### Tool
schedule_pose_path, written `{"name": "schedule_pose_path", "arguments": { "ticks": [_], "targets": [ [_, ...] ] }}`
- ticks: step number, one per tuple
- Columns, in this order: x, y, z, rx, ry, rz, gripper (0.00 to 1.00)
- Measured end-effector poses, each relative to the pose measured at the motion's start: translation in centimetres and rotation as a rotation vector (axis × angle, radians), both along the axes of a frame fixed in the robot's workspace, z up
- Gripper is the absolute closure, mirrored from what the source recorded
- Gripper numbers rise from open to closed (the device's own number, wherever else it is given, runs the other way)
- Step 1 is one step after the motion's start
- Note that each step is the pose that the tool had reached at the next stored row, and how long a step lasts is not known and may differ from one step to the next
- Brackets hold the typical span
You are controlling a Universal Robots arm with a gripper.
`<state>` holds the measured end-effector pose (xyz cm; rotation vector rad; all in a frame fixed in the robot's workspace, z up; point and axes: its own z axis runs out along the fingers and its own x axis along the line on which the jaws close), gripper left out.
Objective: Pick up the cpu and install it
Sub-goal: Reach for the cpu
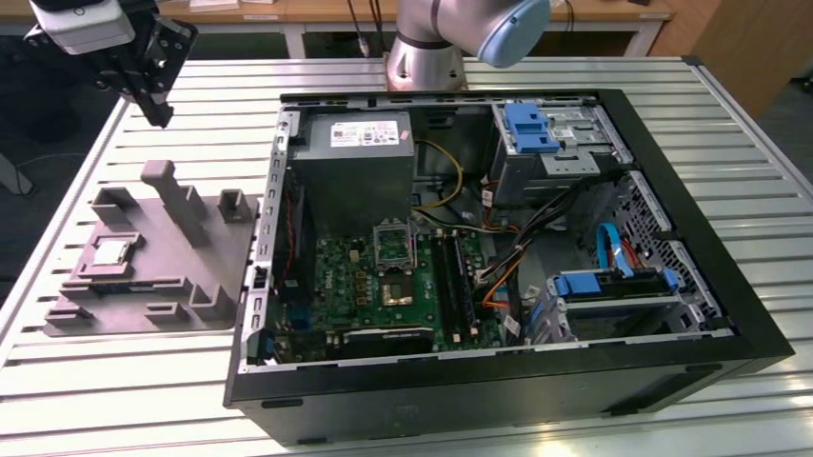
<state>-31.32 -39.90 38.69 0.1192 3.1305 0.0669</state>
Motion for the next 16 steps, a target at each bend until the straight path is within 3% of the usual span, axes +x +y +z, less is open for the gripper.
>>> {"name": "schedule_pose_path", "arguments": {
  "ticks": [5, 16],
  "targets": [
    [-0.2, 0.0, -0.01, 0.0, 0.0015, 0.0, 0.89],
    [-2.5, 0.0, -0.15, 0.0, 0.0068, 0.0, 0.89]
  ]
}}
